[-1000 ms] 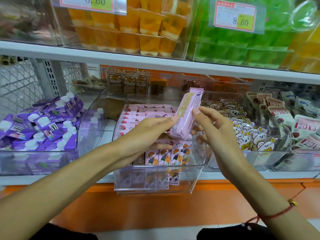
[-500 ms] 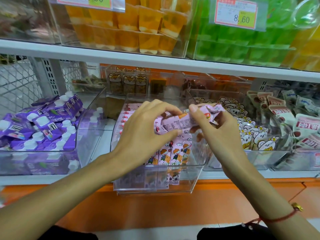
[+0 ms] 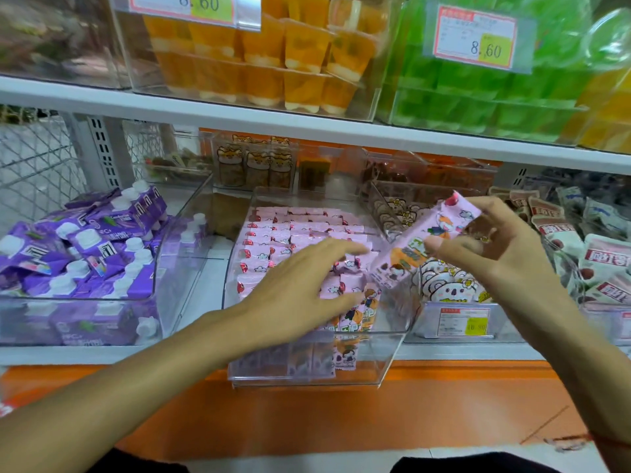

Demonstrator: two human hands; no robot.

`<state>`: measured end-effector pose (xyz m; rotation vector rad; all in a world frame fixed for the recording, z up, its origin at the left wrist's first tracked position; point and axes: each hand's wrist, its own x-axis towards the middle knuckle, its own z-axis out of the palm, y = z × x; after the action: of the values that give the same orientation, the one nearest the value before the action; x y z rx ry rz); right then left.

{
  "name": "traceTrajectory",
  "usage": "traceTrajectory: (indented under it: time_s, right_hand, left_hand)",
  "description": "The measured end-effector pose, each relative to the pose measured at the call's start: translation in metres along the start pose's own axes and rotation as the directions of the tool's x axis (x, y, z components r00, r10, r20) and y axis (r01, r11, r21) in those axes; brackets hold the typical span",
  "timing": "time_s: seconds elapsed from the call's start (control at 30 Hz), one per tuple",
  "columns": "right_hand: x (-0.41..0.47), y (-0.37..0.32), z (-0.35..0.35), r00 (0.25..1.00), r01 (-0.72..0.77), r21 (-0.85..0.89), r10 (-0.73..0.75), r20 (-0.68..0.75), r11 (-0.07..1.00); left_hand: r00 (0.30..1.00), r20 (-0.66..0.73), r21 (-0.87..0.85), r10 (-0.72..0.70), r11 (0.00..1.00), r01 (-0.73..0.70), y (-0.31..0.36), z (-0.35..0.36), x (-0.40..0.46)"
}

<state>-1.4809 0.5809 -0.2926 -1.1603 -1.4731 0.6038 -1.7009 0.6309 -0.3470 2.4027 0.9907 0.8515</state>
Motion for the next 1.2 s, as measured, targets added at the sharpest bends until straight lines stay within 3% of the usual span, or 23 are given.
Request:
traceTrajectory:
  time_s: [0.1,0.2,0.27,0.33,0.43,0.5,0.63,0.73,0.77,0.83,0.9,0.97,1.1,1.2]
  right_hand:
    - [0.000,-0.003,-0.006,0.993,0.046,-0.199,-0.023,0.115,0.979]
    - [0.004,-0.010,0.002,0.950,0.203,-0.415,-0.076,0.303,0.887]
    - [0.008,-0.010,0.011,0.904,0.341,-0.603,-0.075,0.421,0.721]
    - [0.012,-0.006,0.022,0.870,0.456,-0.749,-0.064,0.488,0.481]
    - [0.017,0.003,0.035,0.840,0.542,-0.829,-0.054,0.540,0.140]
    - [0.017,0.012,0.041,0.827,0.562,-0.826,-0.021,0.561,0.054]
    - [0.010,0.025,0.041,0.822,0.559,-0.826,0.080,0.563,0.072]
    - [0.002,0.022,0.033,0.872,0.469,-0.813,-0.033,0.488,0.344]
    - [0.000,0.020,0.030,0.911,0.401,-0.798,-0.108,0.398,0.450]
    - [0.004,0.018,0.025,0.969,0.248,-0.800,-0.133,0.210,0.546]
    - [0.015,0.020,0.026,0.988,0.096,-0.837,0.048,0.145,0.539]
    - [0.026,0.024,0.032,0.969,0.024,-0.873,0.202,0.139,0.487]
    - [0.037,0.030,0.044,0.974,-0.026,-0.880,0.211,0.085,0.475]
    - [0.040,0.030,0.045,0.978,-0.093,-0.807,0.205,0.036,0.584]
  left_hand:
    - [0.979,0.195,0.264,0.056,0.959,-0.107,-0.005,0.001,-0.001]
    - [0.976,0.215,0.363,0.045,0.924,-0.122,-0.009,0.000,0.002]
    - [0.980,0.192,0.369,0.047,0.922,-0.116,-0.010,0.000,0.003]
    - [0.986,0.162,0.357,0.049,0.928,-0.104,-0.012,0.000,0.002]
    - [0.997,0.043,0.307,0.064,0.949,-0.074,-0.009,-0.006,0.000]
    - [0.989,-0.130,0.260,0.075,0.965,-0.039,-0.005,-0.015,-0.001]
    - [0.916,-0.398,0.266,0.043,0.961,0.071,-0.008,-0.043,-0.010]
    - [0.900,-0.422,0.243,-0.113,0.942,0.232,-0.022,-0.054,-0.021]
    - [0.889,-0.399,0.206,-0.223,0.923,0.324,-0.026,-0.055,-0.023]
    - [0.838,-0.286,0.096,-0.465,0.856,0.508,-0.032,-0.054,-0.024]
    - [0.774,-0.150,0.020,-0.615,0.781,0.624,-0.036,-0.052,-0.022]
    - [0.746,-0.117,0.029,-0.655,0.749,0.662,-0.036,-0.051,-0.021]
    - [0.727,-0.185,-0.056,-0.662,0.745,0.665,-0.035,-0.051,-0.021]
    - [0.714,-0.202,-0.158,-0.671,0.742,0.652,-0.036,-0.053,-0.019]
